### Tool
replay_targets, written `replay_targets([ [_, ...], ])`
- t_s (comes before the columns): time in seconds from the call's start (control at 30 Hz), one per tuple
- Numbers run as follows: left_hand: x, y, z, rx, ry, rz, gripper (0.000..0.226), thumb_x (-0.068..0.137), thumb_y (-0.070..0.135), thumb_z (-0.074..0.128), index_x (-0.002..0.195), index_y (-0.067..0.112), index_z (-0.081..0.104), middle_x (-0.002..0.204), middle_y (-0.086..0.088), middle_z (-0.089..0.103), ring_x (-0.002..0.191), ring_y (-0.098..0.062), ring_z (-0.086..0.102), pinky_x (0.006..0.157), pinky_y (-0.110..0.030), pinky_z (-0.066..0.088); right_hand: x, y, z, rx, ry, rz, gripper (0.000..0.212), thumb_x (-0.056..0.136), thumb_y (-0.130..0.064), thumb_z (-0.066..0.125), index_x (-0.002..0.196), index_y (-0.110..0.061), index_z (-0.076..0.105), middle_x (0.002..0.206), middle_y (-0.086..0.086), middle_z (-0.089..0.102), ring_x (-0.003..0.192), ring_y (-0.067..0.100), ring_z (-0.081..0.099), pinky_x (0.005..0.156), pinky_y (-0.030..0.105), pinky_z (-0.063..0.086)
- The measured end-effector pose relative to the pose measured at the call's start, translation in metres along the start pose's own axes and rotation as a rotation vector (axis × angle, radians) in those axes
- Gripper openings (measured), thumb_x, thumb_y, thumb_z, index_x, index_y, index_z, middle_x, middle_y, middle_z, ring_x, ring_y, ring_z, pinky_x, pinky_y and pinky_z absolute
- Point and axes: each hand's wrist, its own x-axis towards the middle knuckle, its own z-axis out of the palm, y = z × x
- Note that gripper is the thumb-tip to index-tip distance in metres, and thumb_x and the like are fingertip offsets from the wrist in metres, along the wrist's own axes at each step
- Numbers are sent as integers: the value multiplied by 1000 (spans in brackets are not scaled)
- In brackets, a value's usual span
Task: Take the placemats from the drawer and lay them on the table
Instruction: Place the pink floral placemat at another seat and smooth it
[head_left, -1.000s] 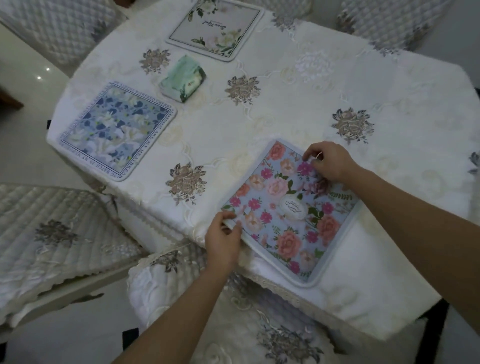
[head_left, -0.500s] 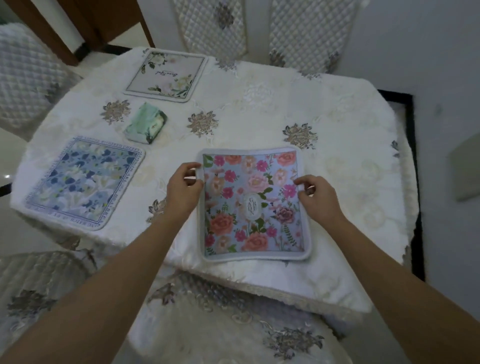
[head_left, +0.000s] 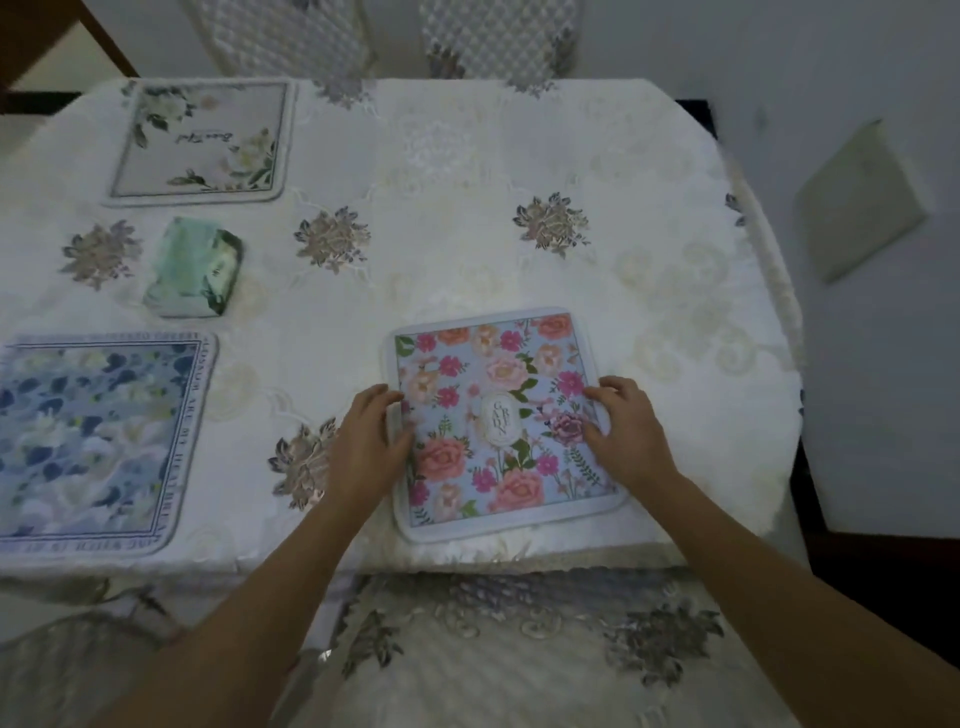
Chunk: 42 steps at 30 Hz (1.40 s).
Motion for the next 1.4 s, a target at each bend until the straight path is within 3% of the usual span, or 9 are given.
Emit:
replay_targets([
  [0.23, -18, -2, 7, 81, -69, 27, 48, 90, 38, 71, 133, 19, 58, 154, -6, 43, 138, -24, 43, 111, -49, 41, -23, -4, 10, 43, 53, 95, 46, 89, -16, 69, 133, -10, 60, 130, 9, 51, 121, 24, 50, 98, 24, 37],
  [0.53, -15, -8, 2, 213, -93, 126, 54, 90, 57, 62, 133, 26, 56, 158, -5, 37, 137, -26, 45, 105, -44, 44, -33, -2, 10, -20, 19, 46, 53, 89, -22, 72, 137, -10, 56, 134, 9, 47, 126, 22, 44, 96, 25, 37],
  [0.7, -22, -11, 7, 237, -127, 129, 61, 88, 52, 68, 140, 25, 51, 163, -6, 27, 142, -27, 39, 109, -46, 41, -41, -5, 13, -21, 31, 49, 54, 89, -21, 72, 139, -10, 54, 134, 10, 48, 127, 24, 43, 96, 30, 43],
  [0.9, -32, -5, 12, 256, -154, 94, 64, 86, 50, 70, 142, 29, 47, 165, -3, 21, 142, -26, 39, 104, -48, 46, -42, -4, 7, 31, 76, 77, 47, 89, -14, 70, 134, -9, 59, 129, 8, 49, 122, 23, 46, 95, 24, 39],
  [1.07, -38, 2, 21, 263, -187, 135, 67, 86, 50, 70, 145, 32, 43, 166, 2, 18, 144, -22, 36, 101, -43, 48, -54, 12, -1, 14, 76, 105, 47, 89, -16, 71, 134, -11, 59, 127, 6, 49, 119, 22, 47, 94, 28, 44],
  [1.17, -38, 2, 25, 291, -195, 145, 67, 88, 51, 68, 146, 30, 42, 166, 0, 17, 144, -24, 36, 103, -44, 47, -60, 20, -2, -13, 46, 71, 50, 89, -19, 71, 136, -12, 57, 128, 7, 49, 120, 22, 46, 91, 28, 44],
  [1.3, -37, 3, 25, 384, -180, 179, 66, 92, 57, 58, 148, 27, 40, 164, -7, 23, 140, -29, 38, 111, -47, 38, -52, 17, -8, -95, 9, -40, 54, 87, -23, 74, 136, -9, 58, 140, 9, 49, 127, 27, 43, 103, 44, 45],
  [1.4, -37, 6, 26, 444, -159, 218, 64, 97, 58, 50, 149, 23, 40, 163, -10, 25, 145, -29, 30, 118, -50, 28, -42, 8, -9, -148, -8, -163, 57, 89, -32, 71, 139, -12, 55, 146, 5, 49, 132, 26, 42, 107, 44, 39],
])
